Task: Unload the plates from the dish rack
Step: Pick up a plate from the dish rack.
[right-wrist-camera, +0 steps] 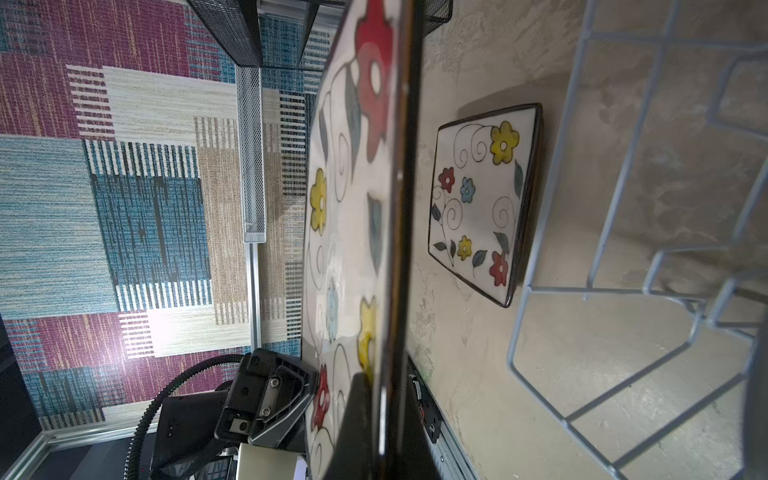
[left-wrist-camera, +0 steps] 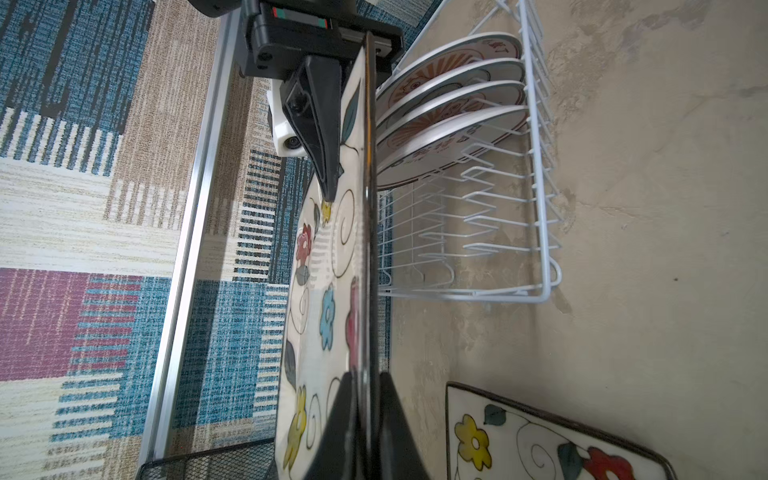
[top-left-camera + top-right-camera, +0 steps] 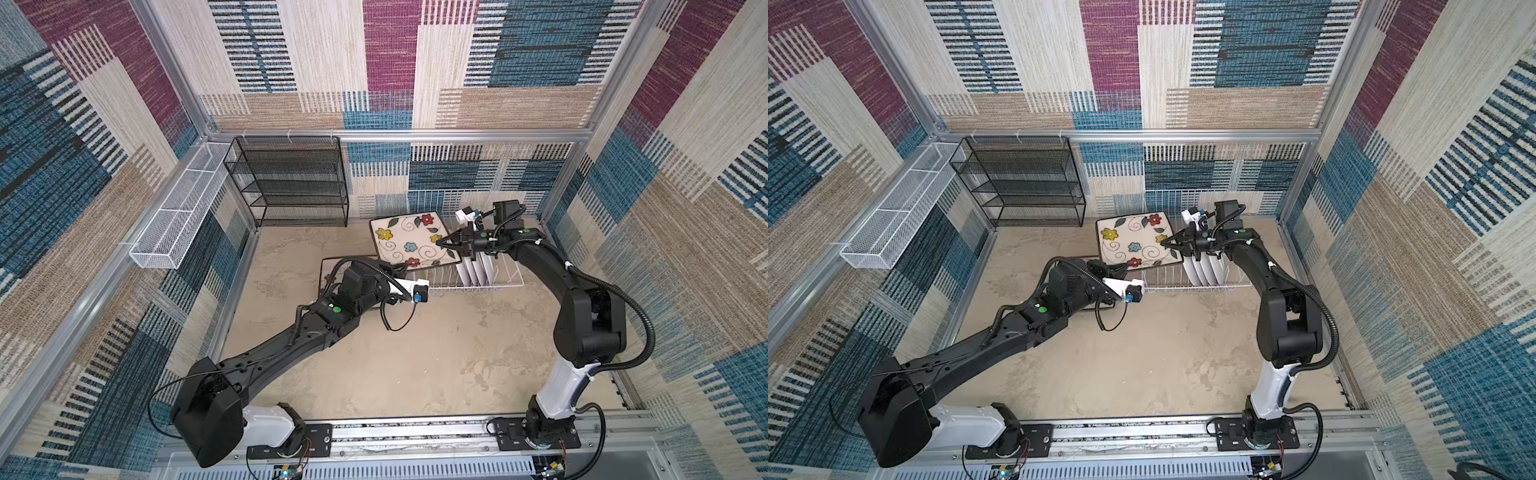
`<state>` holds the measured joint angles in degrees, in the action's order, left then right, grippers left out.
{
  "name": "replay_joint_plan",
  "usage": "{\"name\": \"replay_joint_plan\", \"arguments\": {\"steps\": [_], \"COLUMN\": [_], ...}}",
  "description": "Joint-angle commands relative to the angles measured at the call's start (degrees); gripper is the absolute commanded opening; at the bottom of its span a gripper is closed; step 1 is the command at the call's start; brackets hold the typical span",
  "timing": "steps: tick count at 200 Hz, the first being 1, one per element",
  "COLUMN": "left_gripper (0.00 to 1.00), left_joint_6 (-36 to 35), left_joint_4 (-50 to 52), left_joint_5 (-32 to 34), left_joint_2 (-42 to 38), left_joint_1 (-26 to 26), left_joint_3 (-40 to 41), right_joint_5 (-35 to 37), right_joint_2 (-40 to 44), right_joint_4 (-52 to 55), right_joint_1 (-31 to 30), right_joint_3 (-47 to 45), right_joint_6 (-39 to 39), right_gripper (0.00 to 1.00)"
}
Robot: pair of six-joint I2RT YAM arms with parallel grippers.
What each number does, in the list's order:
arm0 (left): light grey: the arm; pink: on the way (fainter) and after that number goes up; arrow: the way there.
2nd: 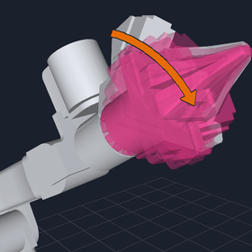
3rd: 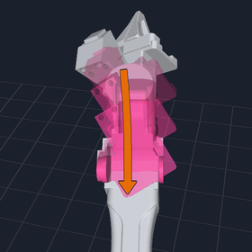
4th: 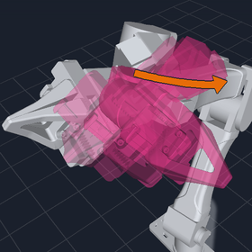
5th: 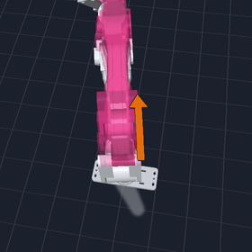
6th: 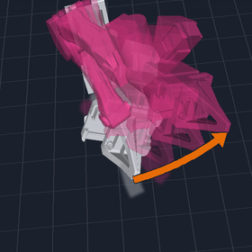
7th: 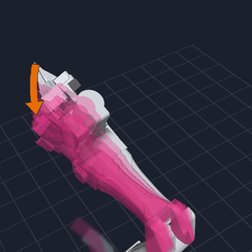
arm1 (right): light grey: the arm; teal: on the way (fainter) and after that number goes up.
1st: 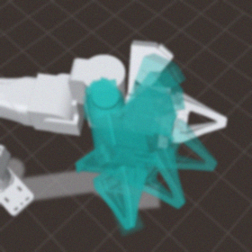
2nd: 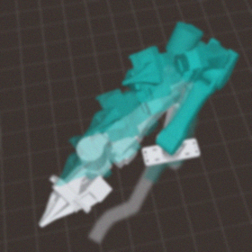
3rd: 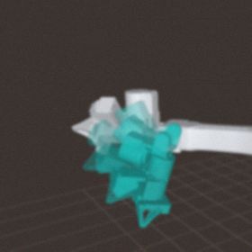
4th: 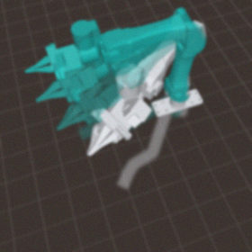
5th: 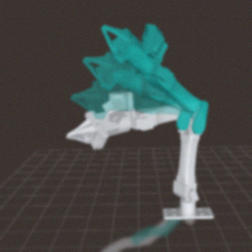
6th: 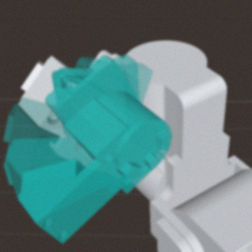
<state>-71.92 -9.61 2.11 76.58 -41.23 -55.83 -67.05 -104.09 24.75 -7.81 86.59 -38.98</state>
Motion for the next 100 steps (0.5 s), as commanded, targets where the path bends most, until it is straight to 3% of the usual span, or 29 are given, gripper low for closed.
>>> {"name": "replay_joint_plan", "arguments": {"steps": [1,39,52,70,100], "left_gripper": [0.17,0.59,0.69,0.77,0.82], "left_joint_6": [1.51,3.23,3.27,5.76,10.1], "left_joint_4": [-15.0,-13.32,-9.98,-7.2,-2.7], "left_joint_5": [2.54,2.98,3.18,3.18,2.73], "left_joint_2": [0.07,0.03,-0.14,-0.92,-2.9], "left_joint_1": [0.28,0.32,0.32,0.35,0.29], "left_joint_3": [0.5,0.96,0.3,-0.14,-0.01], "right_joint_5": [-3.26,-1.92,-1.01,1.05,4.05], "right_joint_2": [1.78,2.83,3.24,3.63,3.52], "right_joint_4": [-8.75,-15.54,-17.92,-20.69,-25.66], "right_joint_1": [-0.61,-0.54,-0.54,-0.49,-0.26], "right_joint_3": [-0.53,-0.38,0.02,1.01,2.41], "right_joint_6": [2.04,-3.01,-4.38,-6.12,-9.25], "right_gripper": [0.0,0.0,0.0,0.0,0.0]}}
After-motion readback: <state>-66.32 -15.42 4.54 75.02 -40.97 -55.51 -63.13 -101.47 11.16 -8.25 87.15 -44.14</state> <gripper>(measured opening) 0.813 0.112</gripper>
